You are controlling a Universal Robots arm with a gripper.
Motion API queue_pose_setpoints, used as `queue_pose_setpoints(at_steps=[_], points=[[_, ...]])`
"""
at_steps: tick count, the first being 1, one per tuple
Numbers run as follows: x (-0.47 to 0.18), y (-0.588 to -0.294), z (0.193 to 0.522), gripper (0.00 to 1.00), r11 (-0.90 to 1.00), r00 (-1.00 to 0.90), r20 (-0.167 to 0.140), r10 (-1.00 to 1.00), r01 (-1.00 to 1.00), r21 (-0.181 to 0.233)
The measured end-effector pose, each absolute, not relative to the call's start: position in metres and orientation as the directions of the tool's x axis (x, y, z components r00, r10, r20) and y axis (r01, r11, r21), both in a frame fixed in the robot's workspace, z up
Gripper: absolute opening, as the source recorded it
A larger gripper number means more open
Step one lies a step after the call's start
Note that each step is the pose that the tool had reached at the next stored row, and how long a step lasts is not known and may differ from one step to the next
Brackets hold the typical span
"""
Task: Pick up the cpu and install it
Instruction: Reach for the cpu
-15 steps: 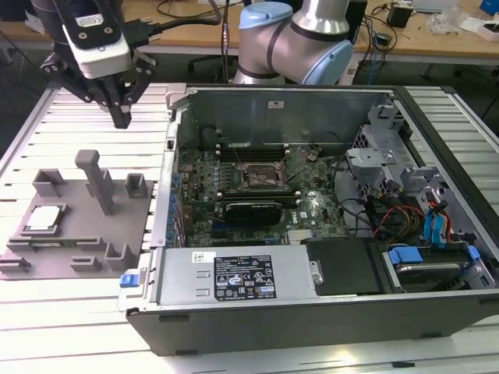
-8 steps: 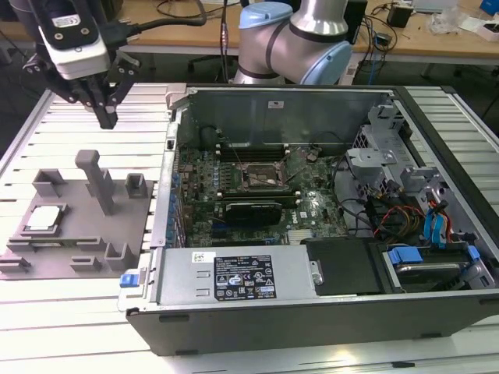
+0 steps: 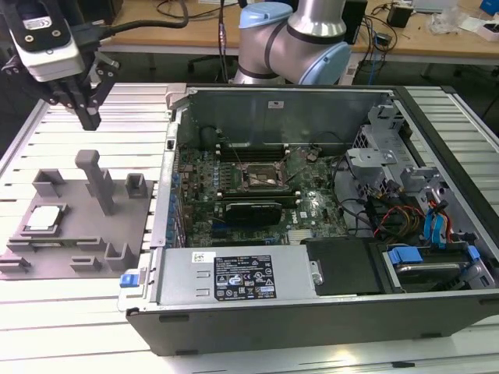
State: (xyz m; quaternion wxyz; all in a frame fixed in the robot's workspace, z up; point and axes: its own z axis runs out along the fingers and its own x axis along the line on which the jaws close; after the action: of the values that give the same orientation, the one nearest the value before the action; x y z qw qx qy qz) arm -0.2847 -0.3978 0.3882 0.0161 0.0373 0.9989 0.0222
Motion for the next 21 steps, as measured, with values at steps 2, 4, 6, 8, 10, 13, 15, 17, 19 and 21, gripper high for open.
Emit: queue_pose_setpoints(at_steps=[2,4,6,8,10,13,15,17,19,21], points=[[-0.290,-0.398,0.386,0.11,0.996,-0.997,-0.031,0.075,0.074,0.046],[-0.296,-0.398,0.384,0.11,0.996,-0.997,-0.031,0.075,0.074,0.046],[-0.307,-0.398,0.378,0.11,0.996,-0.997,-0.031,0.075,0.074,0.046],[-0.317,-0.398,0.371,0.11,0.996,-0.997,-0.031,0.075,0.074,0.046],[-0.323,-0.398,0.368,0.11,0.996,-0.997,-0.031,0.075,0.074,0.046],[-0.331,-0.398,0.362,0.11,0.996,-0.997,-0.032,0.075,0.074,0.046],[-0.336,-0.398,0.358,0.11,0.996,-0.997,-0.032,0.075,0.074,0.046],[-0.340,-0.398,0.354,0.11,0.996,-0.997,-0.031,0.075,0.074,0.046],[-0.349,-0.398,0.346,0.11,0.996,-0.997,-0.031,0.075,0.074,0.046],[-0.353,-0.398,0.342,0.11,0.996,-0.997,-0.031,0.075,0.074,0.046]])
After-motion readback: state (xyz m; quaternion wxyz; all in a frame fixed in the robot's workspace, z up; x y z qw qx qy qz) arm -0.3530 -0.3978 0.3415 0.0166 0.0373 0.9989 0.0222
